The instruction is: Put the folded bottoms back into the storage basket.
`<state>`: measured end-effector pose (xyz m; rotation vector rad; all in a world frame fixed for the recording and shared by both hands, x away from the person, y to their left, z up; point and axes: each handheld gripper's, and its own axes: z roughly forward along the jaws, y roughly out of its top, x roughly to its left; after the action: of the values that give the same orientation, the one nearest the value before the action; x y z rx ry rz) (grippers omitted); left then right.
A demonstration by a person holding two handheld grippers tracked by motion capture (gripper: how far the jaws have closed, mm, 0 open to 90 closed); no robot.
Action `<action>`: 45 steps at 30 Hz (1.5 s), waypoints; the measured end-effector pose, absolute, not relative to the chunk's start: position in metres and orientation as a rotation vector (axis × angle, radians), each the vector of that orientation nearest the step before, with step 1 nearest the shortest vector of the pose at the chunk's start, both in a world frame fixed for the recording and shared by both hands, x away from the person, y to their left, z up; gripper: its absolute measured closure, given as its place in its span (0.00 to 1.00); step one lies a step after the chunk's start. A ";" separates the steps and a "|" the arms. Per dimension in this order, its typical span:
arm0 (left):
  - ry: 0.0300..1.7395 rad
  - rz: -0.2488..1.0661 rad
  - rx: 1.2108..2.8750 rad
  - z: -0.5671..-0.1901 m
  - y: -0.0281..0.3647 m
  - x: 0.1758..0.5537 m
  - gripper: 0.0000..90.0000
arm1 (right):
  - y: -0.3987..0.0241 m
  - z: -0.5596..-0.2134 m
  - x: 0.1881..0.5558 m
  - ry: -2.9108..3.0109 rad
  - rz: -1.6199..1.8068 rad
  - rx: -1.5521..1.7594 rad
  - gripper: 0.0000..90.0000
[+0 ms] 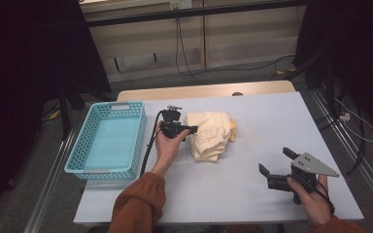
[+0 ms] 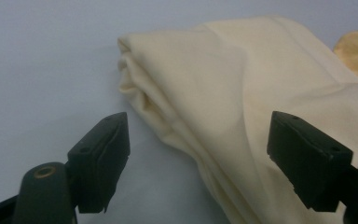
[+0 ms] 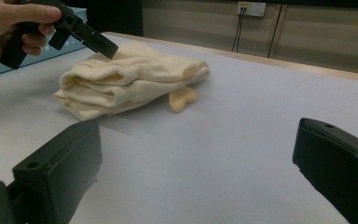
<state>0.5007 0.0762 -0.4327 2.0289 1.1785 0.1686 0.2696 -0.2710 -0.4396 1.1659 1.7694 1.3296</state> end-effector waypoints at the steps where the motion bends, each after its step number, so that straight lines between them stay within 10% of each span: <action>1: 1.190 0.160 2.027 -0.434 0.077 0.501 0.22 | -0.271 -0.440 0.270 1.770 1.329 1.166 0.01; 45: 1.326 -0.092 1.932 -0.451 0.064 0.503 0.79 | -0.270 -0.441 0.270 1.786 1.318 1.159 0.01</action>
<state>0.5033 0.0639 -0.4510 1.9319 1.3259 -0.0920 0.2705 -0.2695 -0.4405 1.1588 1.7861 1.3177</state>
